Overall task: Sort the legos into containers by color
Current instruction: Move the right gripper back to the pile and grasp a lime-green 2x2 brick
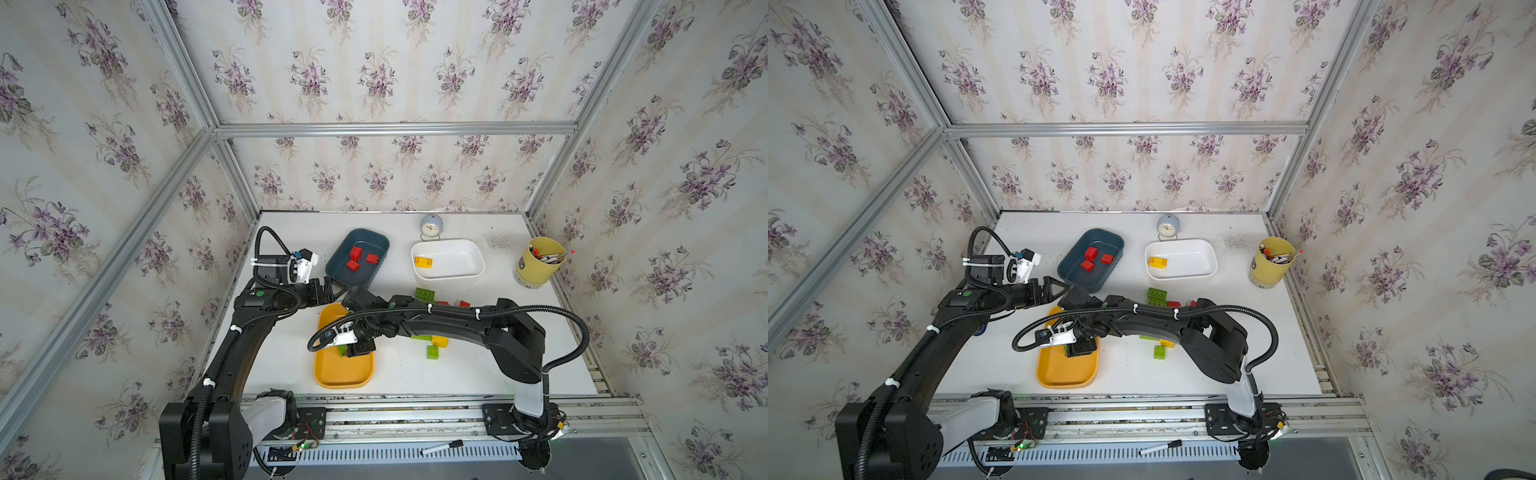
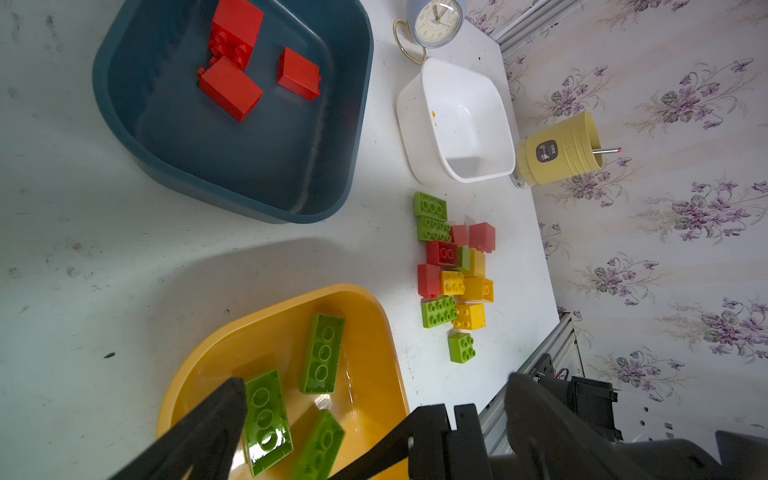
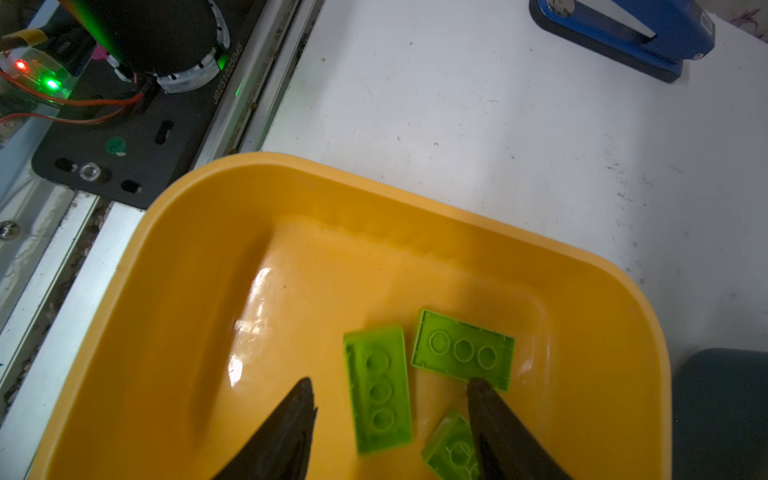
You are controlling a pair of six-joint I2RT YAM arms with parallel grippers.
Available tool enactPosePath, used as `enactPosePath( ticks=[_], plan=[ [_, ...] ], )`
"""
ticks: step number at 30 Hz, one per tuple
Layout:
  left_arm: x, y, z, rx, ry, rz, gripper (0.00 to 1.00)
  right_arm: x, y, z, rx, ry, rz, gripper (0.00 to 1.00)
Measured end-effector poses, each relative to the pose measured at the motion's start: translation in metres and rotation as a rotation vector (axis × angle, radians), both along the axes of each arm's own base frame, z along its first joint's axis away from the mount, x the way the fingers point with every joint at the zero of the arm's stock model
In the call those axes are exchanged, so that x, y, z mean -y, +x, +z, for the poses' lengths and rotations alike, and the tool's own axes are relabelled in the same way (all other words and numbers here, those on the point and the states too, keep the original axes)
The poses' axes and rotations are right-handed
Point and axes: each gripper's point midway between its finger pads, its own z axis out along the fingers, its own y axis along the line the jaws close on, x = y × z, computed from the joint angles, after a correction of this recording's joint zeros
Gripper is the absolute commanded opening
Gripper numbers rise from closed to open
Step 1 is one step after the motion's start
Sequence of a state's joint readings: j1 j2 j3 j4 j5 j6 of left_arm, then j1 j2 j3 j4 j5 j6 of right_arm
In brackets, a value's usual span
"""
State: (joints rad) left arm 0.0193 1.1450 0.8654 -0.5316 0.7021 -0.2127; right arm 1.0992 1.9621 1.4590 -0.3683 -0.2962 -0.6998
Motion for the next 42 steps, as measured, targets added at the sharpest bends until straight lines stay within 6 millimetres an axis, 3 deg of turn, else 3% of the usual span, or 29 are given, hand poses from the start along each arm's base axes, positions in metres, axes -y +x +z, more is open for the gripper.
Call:
enactPosePath(
  ticks=[6, 12, 17, 23, 31, 42],
  plan=[
    [-0.001, -0.001, -0.002, -0.007, -0.005, 0.001, 0.99, 0.03, 0.01, 0.02, -0.003, 0.002, -0.074, 0.73],
    [0.0, -0.001, -0.004, -0.015, -0.008, -0.001, 0.99, 0.095, 0.025, 0.042, -0.077, 0.0, -0.274, 0.73],
    [0.0, 0.0, -0.009, -0.036, -0.013, -0.004, 0.99, 0.151, 0.027, 0.033, -0.162, -0.073, -0.408, 0.72],
    [0.001, 0.001, -0.007, -0.034, -0.019, -0.007, 0.99, 0.197, 0.01, -0.004, -0.235, -0.23, -0.461, 0.69],
    [0.002, 0.001, -0.006, -0.037, -0.029, -0.009, 0.99, 0.216, 0.02, -0.04, -0.235, -0.361, -0.494, 0.67],
    [0.003, -0.001, -0.006, -0.036, -0.032, -0.011, 0.99, 0.223, 0.038, -0.062, -0.216, -0.427, -0.516, 0.65]
  ],
)
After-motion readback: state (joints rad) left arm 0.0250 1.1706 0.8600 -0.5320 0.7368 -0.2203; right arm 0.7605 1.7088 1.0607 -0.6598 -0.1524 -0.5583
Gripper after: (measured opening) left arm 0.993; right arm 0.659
